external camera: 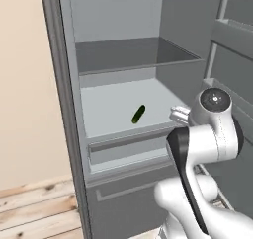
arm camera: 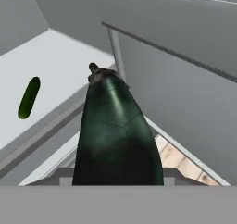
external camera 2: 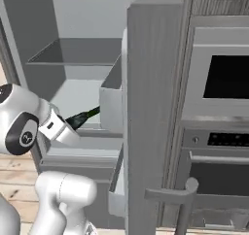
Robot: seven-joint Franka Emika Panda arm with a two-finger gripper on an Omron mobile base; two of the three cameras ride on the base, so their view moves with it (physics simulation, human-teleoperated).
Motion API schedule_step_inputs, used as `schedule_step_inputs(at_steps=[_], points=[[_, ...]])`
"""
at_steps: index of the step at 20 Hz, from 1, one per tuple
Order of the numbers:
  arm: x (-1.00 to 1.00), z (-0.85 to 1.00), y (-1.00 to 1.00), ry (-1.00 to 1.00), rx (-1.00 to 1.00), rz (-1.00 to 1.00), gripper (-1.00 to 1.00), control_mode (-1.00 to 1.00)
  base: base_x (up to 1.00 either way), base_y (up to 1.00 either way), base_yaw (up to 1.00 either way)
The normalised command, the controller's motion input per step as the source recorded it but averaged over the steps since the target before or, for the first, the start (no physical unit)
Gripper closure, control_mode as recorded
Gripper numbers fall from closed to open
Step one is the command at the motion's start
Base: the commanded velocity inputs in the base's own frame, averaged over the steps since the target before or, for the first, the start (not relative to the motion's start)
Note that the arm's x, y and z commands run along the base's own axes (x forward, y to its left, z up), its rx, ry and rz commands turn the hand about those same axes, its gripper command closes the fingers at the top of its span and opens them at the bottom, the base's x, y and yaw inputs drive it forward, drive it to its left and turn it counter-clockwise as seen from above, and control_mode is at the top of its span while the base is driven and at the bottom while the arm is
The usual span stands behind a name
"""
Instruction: Place the cold items (eggplant and cucumber) from the fridge in one tupperware on the dining counter. Place the warm items (hot dog and kebab skewer) in the stove area in another tupperware.
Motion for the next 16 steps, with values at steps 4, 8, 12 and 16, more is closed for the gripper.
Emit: schedule_step_inputs(at_steps=[4,8,12,16], points=[[0.00,0.00,0.00,0.00,0.00,0.00,1.00,1.00,-0.29,0.84,-0.59],[0.00,0.00,0.00,0.00,0.00,0.00,1.00,1.00,-0.50,0.56,-0.72],[0.00,0.00,0.00,0.00,0.00,0.00,1.00,1.00,-0.64,0.51,-0.72],[0.00,0.00,0.00,0.00,0.00,0.00,1.00,1.00,-0.89,0.21,-0.65]])
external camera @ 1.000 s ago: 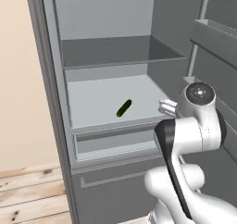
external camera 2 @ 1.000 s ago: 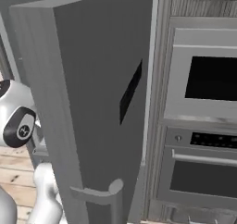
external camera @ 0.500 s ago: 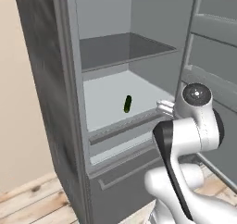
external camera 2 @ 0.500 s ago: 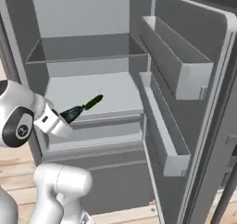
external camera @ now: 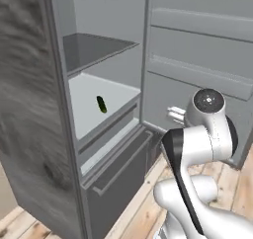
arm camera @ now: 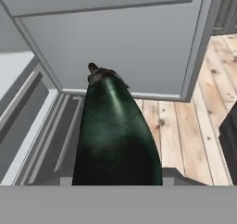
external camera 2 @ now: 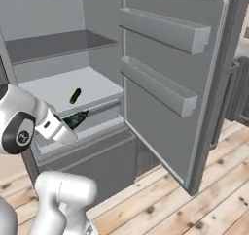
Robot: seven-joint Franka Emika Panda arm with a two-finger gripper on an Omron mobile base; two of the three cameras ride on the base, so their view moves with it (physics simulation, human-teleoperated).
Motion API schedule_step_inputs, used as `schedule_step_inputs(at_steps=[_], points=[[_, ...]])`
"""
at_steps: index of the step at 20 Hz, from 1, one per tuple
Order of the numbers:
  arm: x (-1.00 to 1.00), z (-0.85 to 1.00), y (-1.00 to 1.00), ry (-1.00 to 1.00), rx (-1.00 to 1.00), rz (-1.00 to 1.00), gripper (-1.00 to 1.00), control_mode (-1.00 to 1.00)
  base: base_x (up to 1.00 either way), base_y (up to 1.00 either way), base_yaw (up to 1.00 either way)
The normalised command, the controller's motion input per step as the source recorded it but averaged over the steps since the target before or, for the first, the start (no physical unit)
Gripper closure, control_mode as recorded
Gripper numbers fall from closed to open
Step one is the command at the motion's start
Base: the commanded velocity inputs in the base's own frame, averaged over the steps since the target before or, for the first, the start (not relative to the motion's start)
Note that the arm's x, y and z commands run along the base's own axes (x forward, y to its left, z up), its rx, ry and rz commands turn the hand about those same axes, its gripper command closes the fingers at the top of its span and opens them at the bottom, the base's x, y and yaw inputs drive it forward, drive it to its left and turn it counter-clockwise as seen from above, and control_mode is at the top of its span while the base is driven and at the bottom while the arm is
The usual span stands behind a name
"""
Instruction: Place the cold items (eggplant and cucumber) from the fridge in one tupperware on the dining counter. Place the warm items (hot dog and kebab skewer) in the stove area in another tupperware.
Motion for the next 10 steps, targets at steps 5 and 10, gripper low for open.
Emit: schedule_step_inputs(at_steps=[5,10], points=[[0.00,0.00,0.00,0.00,0.00,0.00,1.00,1.00,-1.00,-0.03,-0.45],[0.00,0.00,0.00,0.00,0.00,0.00,1.00,1.00,-1.00,-0.07,-0.35]])
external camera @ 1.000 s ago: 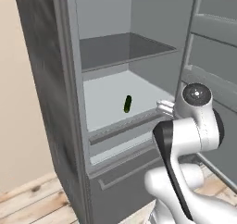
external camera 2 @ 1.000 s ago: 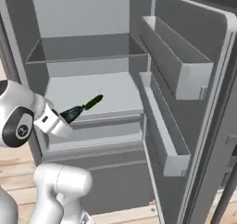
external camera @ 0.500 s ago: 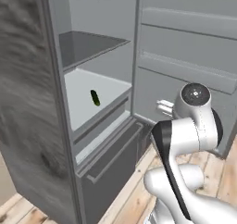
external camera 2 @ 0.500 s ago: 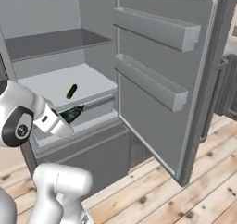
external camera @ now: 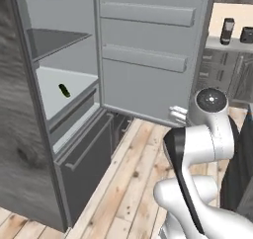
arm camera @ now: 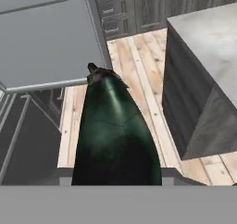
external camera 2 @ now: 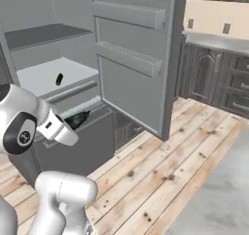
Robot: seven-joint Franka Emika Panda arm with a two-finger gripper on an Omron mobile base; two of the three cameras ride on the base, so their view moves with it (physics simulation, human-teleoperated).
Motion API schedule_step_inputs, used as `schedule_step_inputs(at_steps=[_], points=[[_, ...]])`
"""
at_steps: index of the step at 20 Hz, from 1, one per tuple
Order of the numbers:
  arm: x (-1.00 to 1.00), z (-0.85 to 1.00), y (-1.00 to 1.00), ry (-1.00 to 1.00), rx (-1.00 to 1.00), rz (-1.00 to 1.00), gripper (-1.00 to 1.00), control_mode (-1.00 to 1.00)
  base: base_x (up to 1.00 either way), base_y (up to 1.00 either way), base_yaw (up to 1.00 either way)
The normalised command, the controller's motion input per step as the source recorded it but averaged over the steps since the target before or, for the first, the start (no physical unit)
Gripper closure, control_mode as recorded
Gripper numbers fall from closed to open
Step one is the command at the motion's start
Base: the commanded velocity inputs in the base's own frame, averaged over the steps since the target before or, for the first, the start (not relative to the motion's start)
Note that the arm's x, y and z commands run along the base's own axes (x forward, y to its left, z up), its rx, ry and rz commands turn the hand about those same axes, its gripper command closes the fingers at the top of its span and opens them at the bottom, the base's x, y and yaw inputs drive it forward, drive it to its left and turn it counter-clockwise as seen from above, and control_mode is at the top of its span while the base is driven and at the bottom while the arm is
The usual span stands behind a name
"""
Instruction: Place the cold items (eggplant and cucumber) from the fridge in one tupperware on the dining counter. Place the warm items (hot dog and kebab skewer) in the stove area in another tupperware.
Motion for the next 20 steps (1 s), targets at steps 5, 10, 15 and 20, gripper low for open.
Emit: schedule_step_inputs(at_steps=[5,10,15,20], points=[[0.00,0.00,0.00,0.00,0.00,0.00,1.00,1.00,-1.00,0.01,-0.34],[0.00,0.00,0.00,0.00,0.00,0.00,1.00,1.00,-1.00,0.20,-0.36],[0.00,0.00,0.00,0.00,0.00,0.00,1.00,1.00,-1.00,0.17,-0.28],[0.00,0.00,0.00,0.00,0.00,0.00,1.00,1.00,-0.92,-0.34,-0.13]])
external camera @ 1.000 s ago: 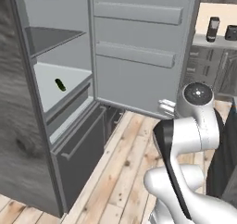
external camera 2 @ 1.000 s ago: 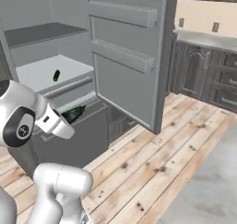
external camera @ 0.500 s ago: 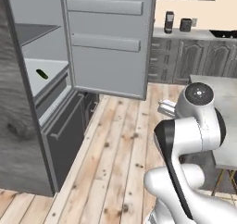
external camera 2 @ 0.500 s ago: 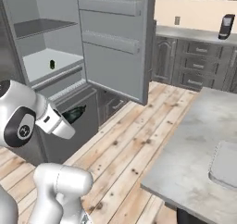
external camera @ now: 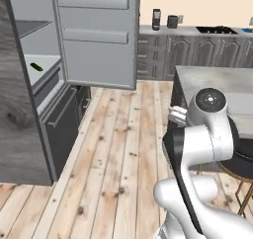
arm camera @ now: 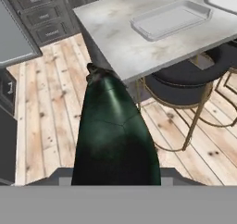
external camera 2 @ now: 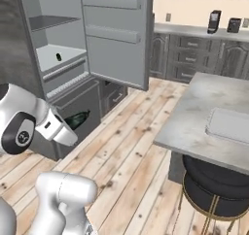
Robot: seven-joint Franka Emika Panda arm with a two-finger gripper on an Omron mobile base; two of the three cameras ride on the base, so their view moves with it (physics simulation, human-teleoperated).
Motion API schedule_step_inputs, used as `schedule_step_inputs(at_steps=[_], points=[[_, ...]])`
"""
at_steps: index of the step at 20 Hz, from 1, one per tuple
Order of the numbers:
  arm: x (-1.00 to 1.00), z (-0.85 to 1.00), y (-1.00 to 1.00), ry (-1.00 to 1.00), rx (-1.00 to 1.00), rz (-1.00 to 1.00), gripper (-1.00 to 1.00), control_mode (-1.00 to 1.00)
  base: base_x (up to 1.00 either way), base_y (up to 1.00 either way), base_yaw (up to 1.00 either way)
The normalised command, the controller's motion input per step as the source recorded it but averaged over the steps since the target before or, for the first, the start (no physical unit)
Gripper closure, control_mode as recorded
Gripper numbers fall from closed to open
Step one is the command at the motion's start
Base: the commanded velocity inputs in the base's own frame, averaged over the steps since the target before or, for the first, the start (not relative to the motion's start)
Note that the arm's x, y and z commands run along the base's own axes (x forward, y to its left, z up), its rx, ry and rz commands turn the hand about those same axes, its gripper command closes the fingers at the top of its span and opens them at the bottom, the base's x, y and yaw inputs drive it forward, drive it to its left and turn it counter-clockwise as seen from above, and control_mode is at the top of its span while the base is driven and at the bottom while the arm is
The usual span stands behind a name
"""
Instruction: Place the cold items (eggplant and cucumber) from the fridge in one tupperware on the dining counter. Place the warm items (hot dog and kebab skewer) in the stove area in another tupperware.
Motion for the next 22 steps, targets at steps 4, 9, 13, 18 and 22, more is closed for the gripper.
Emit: schedule_step_inputs(at_steps=[4,9,13,18,22], points=[[0.00,0.00,0.00,0.00,0.00,0.00,1.00,1.00,-0.53,-0.57,-0.15],[0.00,0.00,0.00,0.00,0.00,0.00,1.00,1.00,-0.16,-0.69,-0.14],[0.00,0.00,0.00,0.00,0.00,0.00,1.00,1.00,0.00,-0.82,-0.09],[0.00,0.00,0.00,0.00,0.00,0.00,1.00,1.00,0.16,-0.74,-0.02],[0.00,0.00,0.00,0.00,0.00,0.00,1.00,1.00,0.53,-0.57,-0.03]])
